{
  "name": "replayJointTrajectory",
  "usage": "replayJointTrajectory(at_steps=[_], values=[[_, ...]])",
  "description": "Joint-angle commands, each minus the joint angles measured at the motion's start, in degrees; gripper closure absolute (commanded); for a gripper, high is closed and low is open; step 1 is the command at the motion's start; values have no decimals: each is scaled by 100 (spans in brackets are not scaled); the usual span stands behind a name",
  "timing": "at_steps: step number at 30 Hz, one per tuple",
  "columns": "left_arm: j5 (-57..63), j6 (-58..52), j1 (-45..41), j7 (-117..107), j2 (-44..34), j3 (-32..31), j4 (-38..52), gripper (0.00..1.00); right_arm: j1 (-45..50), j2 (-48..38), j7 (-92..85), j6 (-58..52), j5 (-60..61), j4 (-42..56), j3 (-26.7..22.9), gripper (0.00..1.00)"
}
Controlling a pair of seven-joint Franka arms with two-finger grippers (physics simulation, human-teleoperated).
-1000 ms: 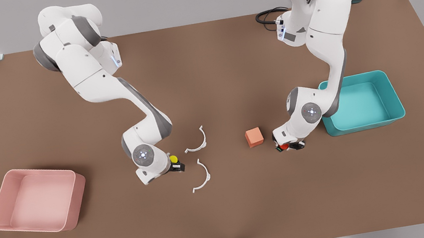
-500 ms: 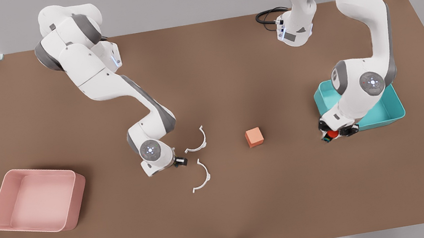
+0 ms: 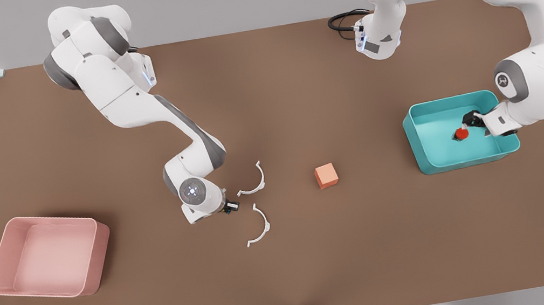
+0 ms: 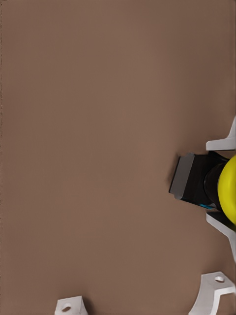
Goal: Place the red button in the blue storage box with the left arm, and place the yellow button in the pink storage box with the right arm
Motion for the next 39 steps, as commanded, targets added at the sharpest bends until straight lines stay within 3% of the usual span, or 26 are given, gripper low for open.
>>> replayJointTrajectory(at_steps=[1,9,12,13,14,27,39], values=[[8,-385,-12,2394,-92,-6,114,0,-6,-58,277,-70,-86,19,7,69],[-185,-1562,-1401,-4320,-22,-50,2926,0,-489,-471,-1533,-491,-112,45,-37,71],[34,-2196,-1753,-5112,-206,-50,3586,0,-814,-585,-2167,-694,-287,10,-37,71],[87,-2222,-1665,-4998,-364,-286,3551,0,-972,-638,-2403,-755,-340,2,-20,71],[105,-2213,-1077,-4989,-373,-910,3560,0,-1122,-664,-2694,-773,-349,-7,-11,71],[395,-2354,-1190,-4997,-277,-929,3569,0,-2370,-1464,-4671,-2065,-358,54,-11,71],[395,-2354,-1190,-4980,-241,-929,3569,0,-3372,-1534,-6578,-2170,-859,362,-73,71]])
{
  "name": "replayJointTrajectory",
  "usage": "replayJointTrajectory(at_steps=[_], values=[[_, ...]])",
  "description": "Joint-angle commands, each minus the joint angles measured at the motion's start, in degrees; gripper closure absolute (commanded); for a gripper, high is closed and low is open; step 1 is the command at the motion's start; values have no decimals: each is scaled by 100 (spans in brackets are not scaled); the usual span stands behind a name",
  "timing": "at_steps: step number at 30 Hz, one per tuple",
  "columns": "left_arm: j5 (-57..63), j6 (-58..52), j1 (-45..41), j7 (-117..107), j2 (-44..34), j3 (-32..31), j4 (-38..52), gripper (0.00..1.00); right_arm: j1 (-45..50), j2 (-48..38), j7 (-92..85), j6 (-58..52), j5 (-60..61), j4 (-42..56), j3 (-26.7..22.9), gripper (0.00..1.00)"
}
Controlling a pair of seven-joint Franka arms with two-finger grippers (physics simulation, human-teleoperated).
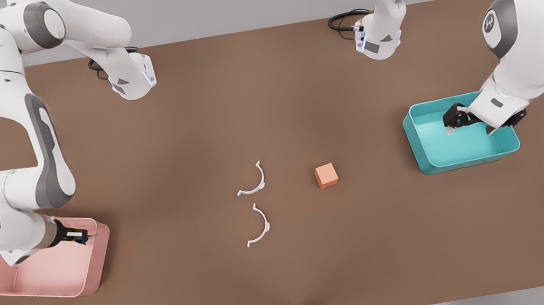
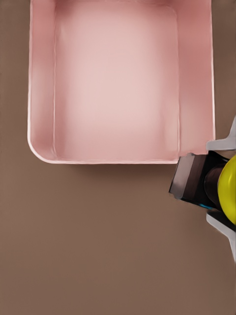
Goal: Place the red button in the blue storage box with the left arm, and place the yellow button in the pink storage box with the right arm
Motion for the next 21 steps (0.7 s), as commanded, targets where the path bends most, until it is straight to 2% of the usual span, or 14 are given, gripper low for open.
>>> replayJointTrajectory(at_steps=[1,7,9,10,11,12,18,21], values=[[4,-13,0,-825,-6,0,3,0,-99,28,-2532,-117,-261,97,-2,71],[4,-13,9,-842,-6,0,3,0,-117,687,-3746,-99,-323,1020,-301,70],[4,-13,0,-842,-6,0,3,0,-126,731,-3843,-99,-314,1011,-362,65],[4,-13,0,-842,-6,0,3,0,-196,731,-3869,-91,-305,1011,-354,29],[4,-13,9,-842,-6,0,3,0,-205,749,-4010,-73,-297,1011,-354,3],[4,-13,9,-842,-6,0,3,0,-205,775,-4027,-20,-305,1011,-354,0],[13,-4,9,-825,3,0,3,0,146,670,-3791,-143,-305,1205,-257,0],[4,-13,9,-816,-6,0,3,0,788,160,-2569,-960,-323,1205,-248,0]])
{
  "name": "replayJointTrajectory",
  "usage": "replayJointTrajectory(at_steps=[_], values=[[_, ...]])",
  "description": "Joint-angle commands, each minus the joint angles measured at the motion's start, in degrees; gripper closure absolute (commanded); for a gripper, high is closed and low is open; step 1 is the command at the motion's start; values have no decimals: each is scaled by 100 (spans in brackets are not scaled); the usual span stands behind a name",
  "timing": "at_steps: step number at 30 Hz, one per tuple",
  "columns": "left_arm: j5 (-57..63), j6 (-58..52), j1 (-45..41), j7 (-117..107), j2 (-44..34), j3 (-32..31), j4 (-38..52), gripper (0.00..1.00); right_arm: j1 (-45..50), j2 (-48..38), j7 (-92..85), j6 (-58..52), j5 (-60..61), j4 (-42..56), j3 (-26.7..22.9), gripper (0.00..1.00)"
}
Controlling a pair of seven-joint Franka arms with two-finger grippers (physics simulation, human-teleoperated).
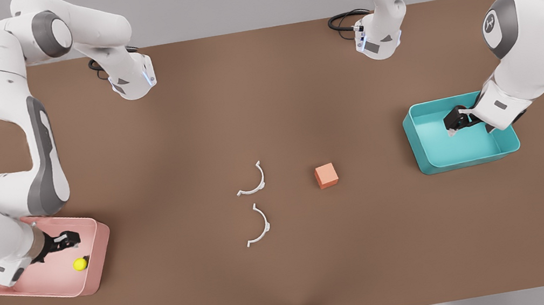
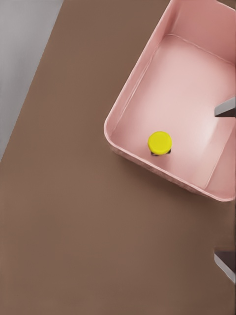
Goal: Place the red button in the blue storage box with the left arm, and place the yellow button in the pink storage box with the right arm
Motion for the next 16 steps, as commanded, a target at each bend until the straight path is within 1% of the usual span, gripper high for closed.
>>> replayJointTrajectory(at_steps=[1,2,3,4,5,7,8,9,10,12,16], values=[[1,-3,-3,-245,-13,0,-2,0,295,-251,407,-818,9,6,34,0],[1,-12,-12,-254,-22,0,-2,0,375,-392,856,-1047,27,6,209,0],[1,-82,-12,-245,-22,0,-2,0,366,-497,1392,-1284,27,6,517,0],[1,-83,-12,-236,-22,0,6,0,357,-576,1516,-1329,36,6,649,0],[1,-82,-12,-245,-22,0,6,0,602,-726,1516,-1425,106,6,501,0],[1,-82,-12,-245,-13,-9,6,0,1939,-1148,1429,-1470,264,-21,-905,0],[1,-82,-12,-236,-13,0,6,0,2036,-1332,1429,-1478,563,-64,-985,0],[1,-82,-12,-236,-4,0,6,0,2097,-1552,1464,-1470,887,-319,-1177,0],[9,-82,-12,-236,-13,0,6,0,2177,-1728,1569,-1470,1468,-592,-1512,0],[9,-82,-12,-236,-4,0,6,0,2168,-1913,2228,-1583,1460,-820,-1503,0],[9,-82,-3,-245,-4,0,6,0,2159,-1816,2422,-1681,1451,-741,-1468,0]])
